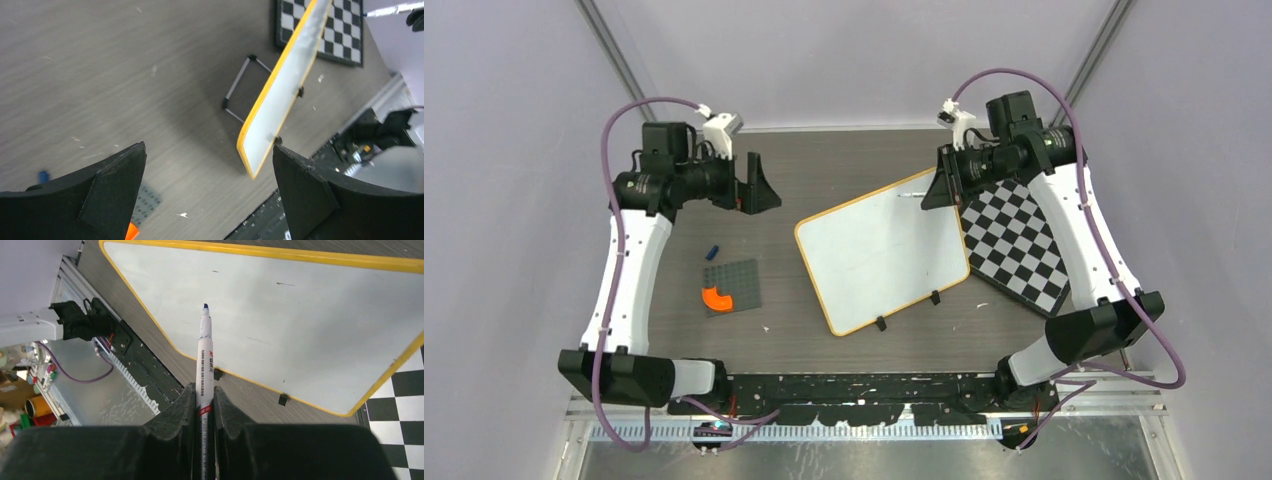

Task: Write a sentence on the whiteboard
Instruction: Hold the whiteboard on the whiteboard stand.

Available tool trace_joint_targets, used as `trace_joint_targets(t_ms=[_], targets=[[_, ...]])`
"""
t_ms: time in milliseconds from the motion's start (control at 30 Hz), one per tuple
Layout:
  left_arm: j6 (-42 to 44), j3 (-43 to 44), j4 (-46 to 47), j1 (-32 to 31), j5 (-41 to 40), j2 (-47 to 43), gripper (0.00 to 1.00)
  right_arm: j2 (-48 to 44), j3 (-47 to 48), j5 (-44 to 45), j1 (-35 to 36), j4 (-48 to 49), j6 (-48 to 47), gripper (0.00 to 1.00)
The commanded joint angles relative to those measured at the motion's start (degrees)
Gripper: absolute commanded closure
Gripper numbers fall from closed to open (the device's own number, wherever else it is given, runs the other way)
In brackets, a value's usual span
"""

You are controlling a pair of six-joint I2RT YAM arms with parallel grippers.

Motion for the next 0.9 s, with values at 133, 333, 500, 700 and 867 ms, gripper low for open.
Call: trace_joint_targets(t_ms=[133, 333, 500, 700, 867], targets=[[7.32, -6.2, -2.66, 0.57, 17.31, 0.55, 0.0, -4.13, 0.18, 1.38, 7.73, 2.96, -4.3, 1.0], [6.67, -5.66, -2.48, 0.5, 22.06, 5.14, 0.12, -5.66, -3.35, 1.25, 11.91, 6.54, -4.93, 1.0], [8.59, -2.79, -5.63, 0.32, 24.56, 9.49, 0.22, -7.72, -7.29, 2.06, 15.61, 8.83, -4.88, 1.0], [8.33, -4.76, -3.67, -0.72, 24.11, 9.83, 0.23, -7.97, -9.27, 1.51, 18.28, 9.17, -5.01, 1.0], [7.32, -4.38, -2.35, -0.78, 24.84, 10.7, 0.24, -8.47, -11.27, 0.21, 18.87, 9.67, -5.47, 1.0]])
